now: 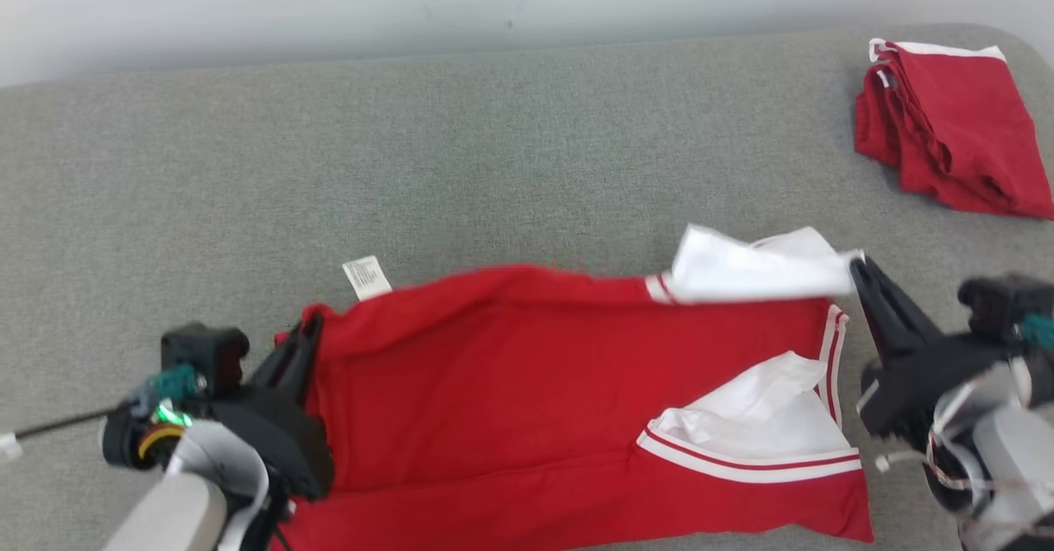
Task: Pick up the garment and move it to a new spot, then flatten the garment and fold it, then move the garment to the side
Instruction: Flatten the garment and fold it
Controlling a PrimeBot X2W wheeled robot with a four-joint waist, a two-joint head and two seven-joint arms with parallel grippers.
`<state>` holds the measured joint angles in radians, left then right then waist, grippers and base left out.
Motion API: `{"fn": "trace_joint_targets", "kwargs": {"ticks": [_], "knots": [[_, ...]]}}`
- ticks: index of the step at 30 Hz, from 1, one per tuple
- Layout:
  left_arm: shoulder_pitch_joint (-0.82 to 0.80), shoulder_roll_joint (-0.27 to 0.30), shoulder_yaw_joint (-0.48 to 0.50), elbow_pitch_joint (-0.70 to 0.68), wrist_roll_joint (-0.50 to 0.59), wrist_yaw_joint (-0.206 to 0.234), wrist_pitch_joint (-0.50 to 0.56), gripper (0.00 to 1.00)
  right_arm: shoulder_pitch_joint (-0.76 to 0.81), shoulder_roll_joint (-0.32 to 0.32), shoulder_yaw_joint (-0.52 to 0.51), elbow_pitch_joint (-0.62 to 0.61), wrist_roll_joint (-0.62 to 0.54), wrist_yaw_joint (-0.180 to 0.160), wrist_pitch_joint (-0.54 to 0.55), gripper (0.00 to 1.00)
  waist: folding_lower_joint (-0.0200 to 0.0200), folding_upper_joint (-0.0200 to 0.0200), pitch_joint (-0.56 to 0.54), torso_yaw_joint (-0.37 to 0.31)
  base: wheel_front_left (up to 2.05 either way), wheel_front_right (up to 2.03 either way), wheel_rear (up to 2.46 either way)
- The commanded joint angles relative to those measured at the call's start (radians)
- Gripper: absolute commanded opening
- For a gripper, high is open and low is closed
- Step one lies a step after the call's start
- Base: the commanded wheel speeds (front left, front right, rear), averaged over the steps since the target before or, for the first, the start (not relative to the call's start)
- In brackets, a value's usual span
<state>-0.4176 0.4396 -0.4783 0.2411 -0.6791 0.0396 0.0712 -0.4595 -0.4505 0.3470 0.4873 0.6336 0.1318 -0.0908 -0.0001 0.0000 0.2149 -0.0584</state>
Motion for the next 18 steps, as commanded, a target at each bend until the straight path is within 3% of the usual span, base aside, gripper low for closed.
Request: {"fn": "trace_joint_targets", "kwargs": {"ticks": [1,9,18], "knots": [[0.044,-0.010,0.001,-0.021,-0.006,0.015,-0.021,0.00,0.073,0.014,-0.041,-0.053,-0.020,-0.002,0.021,0.00,0.0001,0.0000,-0.007,0.005,0.00,0.00,0.00],[0.116,-0.025,-0.001,-0.034,-0.004,0.038,-0.074,0.00,0.291,0.081,-0.214,-0.243,-0.067,-0.002,0.098,0.00,0.0001,0.0000,-0.011,0.026,0.00,0.00,0.00],[0.149,-0.031,-0.001,0.004,-0.007,0.029,-0.135,0.00,0.494,0.195,-0.380,-0.480,-0.127,-0.002,0.209,0.00,0.0001,0.0000,-0.016,0.036,0.00,0.00,0.00]]}}
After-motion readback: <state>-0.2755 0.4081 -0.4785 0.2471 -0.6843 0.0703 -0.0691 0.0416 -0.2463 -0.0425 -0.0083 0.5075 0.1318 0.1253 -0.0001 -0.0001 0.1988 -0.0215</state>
